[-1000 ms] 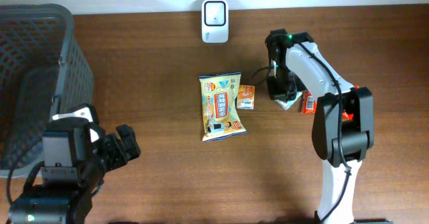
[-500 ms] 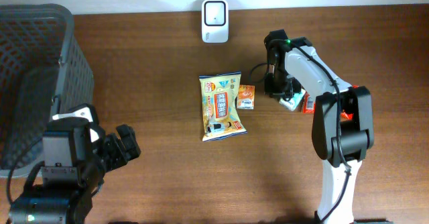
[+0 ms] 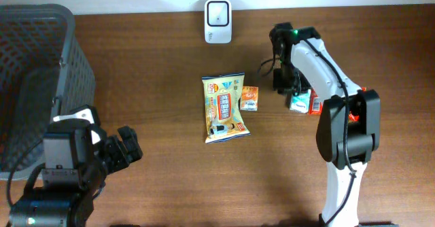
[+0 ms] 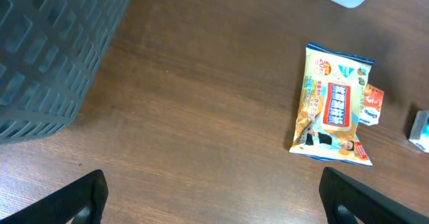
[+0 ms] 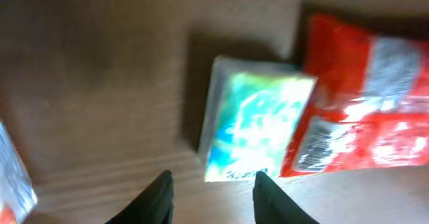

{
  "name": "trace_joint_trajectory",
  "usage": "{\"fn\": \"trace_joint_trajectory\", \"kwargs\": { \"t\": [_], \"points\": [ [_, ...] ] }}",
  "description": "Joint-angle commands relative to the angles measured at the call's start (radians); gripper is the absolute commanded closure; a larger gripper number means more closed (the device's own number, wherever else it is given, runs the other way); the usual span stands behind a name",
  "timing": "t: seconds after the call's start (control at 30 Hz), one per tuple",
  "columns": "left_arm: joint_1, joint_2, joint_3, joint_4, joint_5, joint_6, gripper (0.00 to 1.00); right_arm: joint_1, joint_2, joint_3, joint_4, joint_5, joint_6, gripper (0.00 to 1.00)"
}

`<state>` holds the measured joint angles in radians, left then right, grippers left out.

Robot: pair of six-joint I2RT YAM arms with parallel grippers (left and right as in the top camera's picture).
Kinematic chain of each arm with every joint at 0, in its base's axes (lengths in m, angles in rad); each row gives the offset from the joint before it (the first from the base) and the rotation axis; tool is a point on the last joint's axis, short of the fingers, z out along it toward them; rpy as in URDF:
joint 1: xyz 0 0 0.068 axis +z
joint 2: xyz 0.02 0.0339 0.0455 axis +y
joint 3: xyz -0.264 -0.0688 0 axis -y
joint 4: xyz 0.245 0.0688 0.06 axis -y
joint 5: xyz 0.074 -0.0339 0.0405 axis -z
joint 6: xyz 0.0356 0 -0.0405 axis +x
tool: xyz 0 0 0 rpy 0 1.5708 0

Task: Scan the item barcode

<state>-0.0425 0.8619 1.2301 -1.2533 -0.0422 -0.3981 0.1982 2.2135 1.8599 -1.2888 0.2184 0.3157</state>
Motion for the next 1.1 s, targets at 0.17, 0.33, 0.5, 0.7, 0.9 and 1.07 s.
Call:
{"fn": "trace_joint_trajectory", "kwargs": {
  "t": [0.17, 0.33, 0.5, 0.7, 0.9, 1.07],
  "points": [
    [0.006, -0.003, 0.004, -0.001, -0.005, -0.009, 0.01, -0.004, 0.000, -0.080, 0.075, 0.047, 0.016, 0.59],
    [0.006, -0.003, 0.004, -0.001, -0.005, -0.009, 0.01, -0.004, 0.000, -0.169, 0.131, 0.048, 0.016, 0.62],
    [0.006, -0.003, 0.004, -0.001, -0.005, -0.009, 0.01, -0.004, 0.000, -0.169, 0.126, 0.032, 0.015, 0.96],
    [0.006, -0.003, 0.004, -0.001, -0.005, -0.009, 0.01, -0.011, -0.002, -0.056, 0.063, -0.332, -0.133, 0.96],
    [0.006, -0.003, 0.004, -0.001, -0.005, -0.009, 0.01, -0.076, -0.002, 0.026, -0.013, -0.760, -0.460, 0.96],
    [0.006, -0.003, 0.004, -0.001, -0.005, -0.009, 0.01, -0.171, -0.002, 0.026, -0.035, -0.887, -0.578, 0.96]
  ]
}}
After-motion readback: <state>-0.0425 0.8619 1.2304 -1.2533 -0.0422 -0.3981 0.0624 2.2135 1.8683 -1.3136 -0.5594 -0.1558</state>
